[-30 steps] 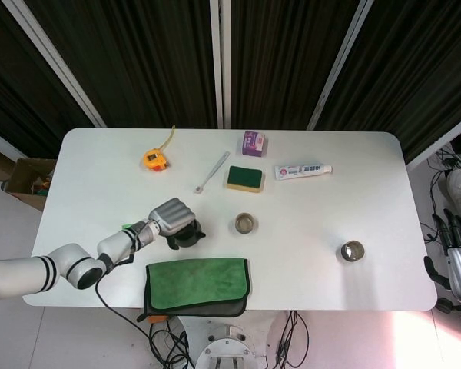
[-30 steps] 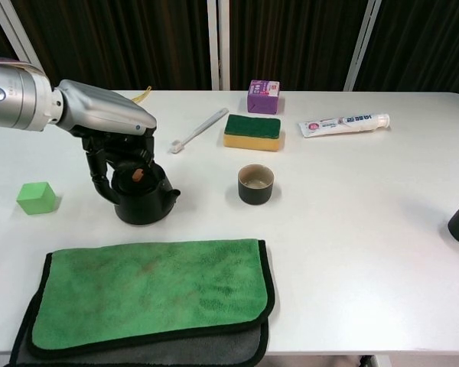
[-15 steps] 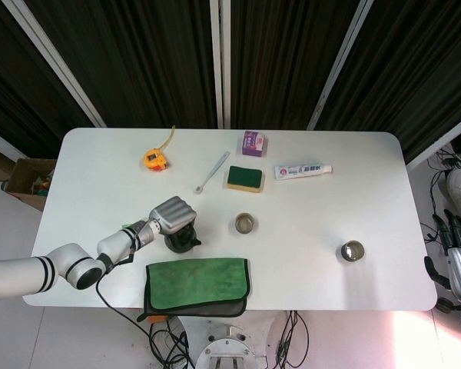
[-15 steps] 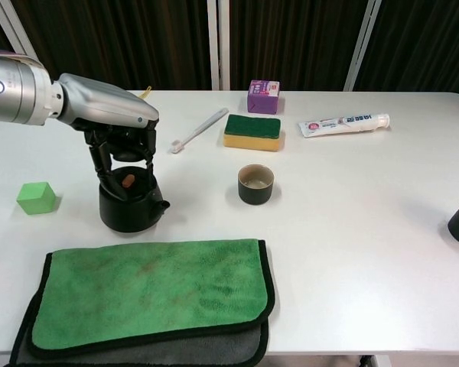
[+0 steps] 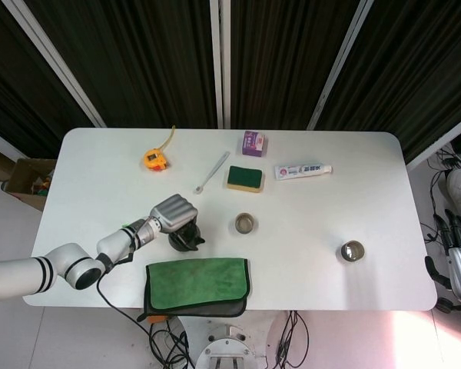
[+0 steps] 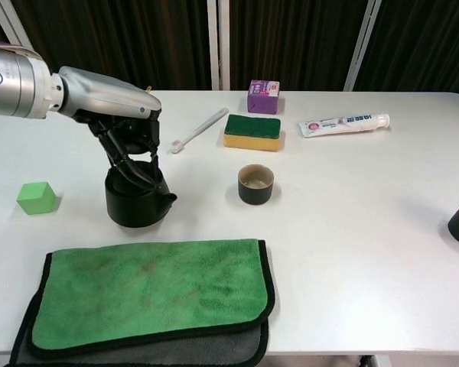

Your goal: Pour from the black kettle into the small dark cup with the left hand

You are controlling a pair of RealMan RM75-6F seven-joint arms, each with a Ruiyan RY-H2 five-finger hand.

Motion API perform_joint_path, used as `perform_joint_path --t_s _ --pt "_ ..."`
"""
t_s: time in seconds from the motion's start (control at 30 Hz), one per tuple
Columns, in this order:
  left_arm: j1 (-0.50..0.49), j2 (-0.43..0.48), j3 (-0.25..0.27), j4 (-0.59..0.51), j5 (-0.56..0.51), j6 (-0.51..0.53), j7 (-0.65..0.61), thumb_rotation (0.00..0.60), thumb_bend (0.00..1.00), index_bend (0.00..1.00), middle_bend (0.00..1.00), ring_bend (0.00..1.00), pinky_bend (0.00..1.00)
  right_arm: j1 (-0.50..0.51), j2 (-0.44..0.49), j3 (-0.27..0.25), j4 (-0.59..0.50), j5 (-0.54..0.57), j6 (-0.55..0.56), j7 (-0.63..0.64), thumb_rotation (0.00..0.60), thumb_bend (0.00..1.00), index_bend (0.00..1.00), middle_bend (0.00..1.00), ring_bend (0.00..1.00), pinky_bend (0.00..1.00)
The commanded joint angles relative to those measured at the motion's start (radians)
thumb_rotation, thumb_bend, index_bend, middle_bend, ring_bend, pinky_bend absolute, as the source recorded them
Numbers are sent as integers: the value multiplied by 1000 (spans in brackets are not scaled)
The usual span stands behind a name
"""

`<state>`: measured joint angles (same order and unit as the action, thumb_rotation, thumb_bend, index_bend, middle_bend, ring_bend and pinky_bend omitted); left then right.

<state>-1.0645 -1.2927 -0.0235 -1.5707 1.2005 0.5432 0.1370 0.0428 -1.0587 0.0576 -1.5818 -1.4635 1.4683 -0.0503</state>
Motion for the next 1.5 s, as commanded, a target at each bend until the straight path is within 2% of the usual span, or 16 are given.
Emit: perform_joint_path --t_s 0.03,0.1,0.37,0.57,0.7,0.8,1.03,1.33,1.5 --pt "4 -1 -7 1 6 7 -10 199 0 848 944 795 677 0 0 0 0 0 -1 0 600 358 0 0 0 0" --pt "10 -6 -12 3 10 21 -15 162 0 856 948 798 679 1 -1 0 1 1 -4 -1 600 357 0 0 0 0" --pt "38 -50 -25 31 26 97 -1 152 0 911 984 830 696 3 -1 0 -1 3 -7 -3 600 358 0 0 0 0" --pt "66 -97 -34 62 50 170 12 110 51 933 1000 848 710 3 0 1 -2 4 -7 -3 600 357 0 0 0 0" --pt "85 -131 -46 86 54 219 22 117 56 952 1000 863 722 3 0 0 -1 6 -11 -2 600 358 0 0 0 0" --pt "102 -157 -53 107 65 263 30 152 71 982 1000 887 744 3 -1 0 1 7 -11 -1 600 357 0 0 0 0" --pt "139 -206 -68 149 98 347 21 152 155 1000 1000 915 775 4 -3 -1 6 9 -16 2 600 358 0 0 0 0" --pt "157 -241 -76 186 127 383 20 156 203 1000 1000 928 786 2 -2 -2 6 9 -15 2 600 357 0 0 0 0" --pt "164 -254 -80 201 139 393 24 208 239 1000 1000 935 798 3 -3 -2 7 10 -16 3 600 358 0 0 0 0"
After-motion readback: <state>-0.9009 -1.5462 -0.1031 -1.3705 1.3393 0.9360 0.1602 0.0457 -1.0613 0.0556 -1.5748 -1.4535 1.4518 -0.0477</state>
